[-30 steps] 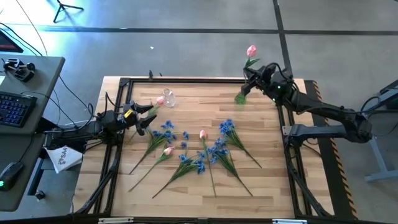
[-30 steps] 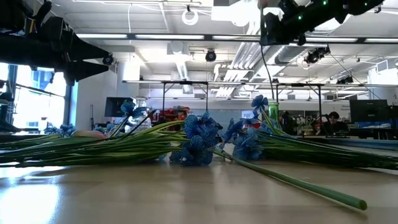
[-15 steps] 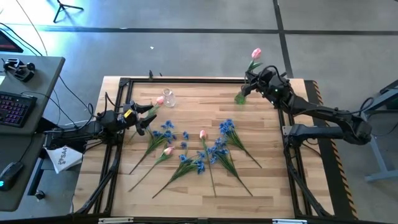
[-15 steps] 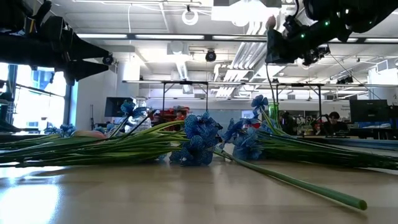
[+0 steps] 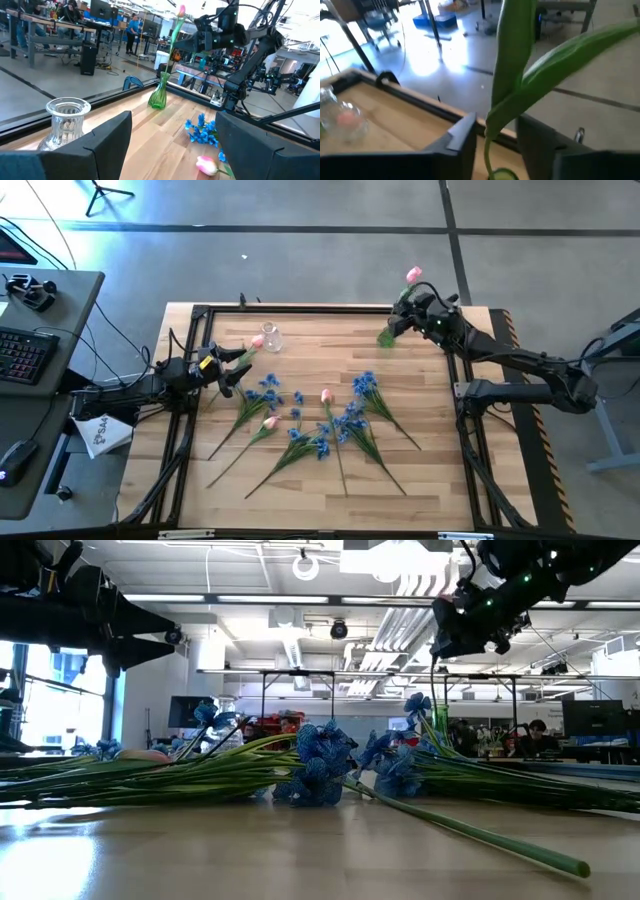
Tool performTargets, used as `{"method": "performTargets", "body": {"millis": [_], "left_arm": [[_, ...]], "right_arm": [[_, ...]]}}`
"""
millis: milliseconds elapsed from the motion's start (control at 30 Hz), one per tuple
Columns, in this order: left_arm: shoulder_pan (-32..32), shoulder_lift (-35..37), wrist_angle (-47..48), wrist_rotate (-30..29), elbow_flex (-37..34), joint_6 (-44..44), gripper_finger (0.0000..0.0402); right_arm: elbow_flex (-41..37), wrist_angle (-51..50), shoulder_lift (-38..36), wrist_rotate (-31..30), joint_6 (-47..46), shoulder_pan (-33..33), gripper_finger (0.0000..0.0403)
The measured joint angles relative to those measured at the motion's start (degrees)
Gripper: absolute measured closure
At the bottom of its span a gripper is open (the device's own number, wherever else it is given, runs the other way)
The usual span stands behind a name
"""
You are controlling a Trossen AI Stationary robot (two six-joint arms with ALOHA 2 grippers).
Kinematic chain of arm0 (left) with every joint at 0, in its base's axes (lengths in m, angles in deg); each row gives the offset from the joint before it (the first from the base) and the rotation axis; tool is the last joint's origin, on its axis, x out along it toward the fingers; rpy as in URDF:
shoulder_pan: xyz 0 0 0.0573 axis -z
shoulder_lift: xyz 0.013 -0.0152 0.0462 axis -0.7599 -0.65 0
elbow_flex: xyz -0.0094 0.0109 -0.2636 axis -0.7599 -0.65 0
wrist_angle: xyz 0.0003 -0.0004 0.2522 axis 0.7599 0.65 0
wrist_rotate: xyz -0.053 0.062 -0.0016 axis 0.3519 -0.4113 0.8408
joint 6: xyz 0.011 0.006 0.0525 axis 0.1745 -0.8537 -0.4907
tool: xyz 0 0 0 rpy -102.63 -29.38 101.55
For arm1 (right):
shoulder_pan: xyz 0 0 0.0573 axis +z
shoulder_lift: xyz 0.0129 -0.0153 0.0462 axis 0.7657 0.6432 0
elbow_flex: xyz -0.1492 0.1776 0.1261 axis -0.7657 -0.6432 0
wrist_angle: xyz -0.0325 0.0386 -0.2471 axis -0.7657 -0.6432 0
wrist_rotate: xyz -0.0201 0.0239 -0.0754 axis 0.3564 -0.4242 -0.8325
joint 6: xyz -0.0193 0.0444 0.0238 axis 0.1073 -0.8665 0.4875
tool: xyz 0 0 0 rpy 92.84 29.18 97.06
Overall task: Sort flowers into vase by color
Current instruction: Put the pink flower into the green vase, then put the blue flowers into the transparent vase
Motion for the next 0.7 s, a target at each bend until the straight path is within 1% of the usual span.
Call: {"method": "performTargets", "body": {"millis": [67,167,267,367,500,600,700], "left_arm": [[0.0,0.0,0.0,0.0,0.0,0.1,0.0128],[0.0,0.0,0.0,0.0,0.0,0.1,0.0128],[0.0,0.0,0.0,0.0,0.0,0.1,0.0128],[0.0,0.0,0.0,0.0,0.0,0.1,0.0128],[0.0,0.0,0.3,0.0,0.0,0.9,0.0128],[0.0,0.0,0.3,-0.2,0.0,1.6,0.0128],[0.0,0.0,0.3,-0.2,0.0,1.6,0.0128]], "right_arm": [[3.1,-7.8,0.0,0.0,-1.3,0.0,0.0221],[8.2,-20.1,0.0,0.0,-4.2,0.0,0.0187],[13.0,-30.5,0.0,0.0,-7.0,0.0,0.0169],[17.3,-37.9,0.0,0.0,-9.3,0.1,0.0166],[21.5,-42.2,0.0,-0.1,-10.5,2.2,0.017],[22.1,-40.9,0.0,0.0,-10.5,5.5,0.0178],[21.0,-38.4,0.3,-0.1,-10.1,9.3,0.0185]]}}
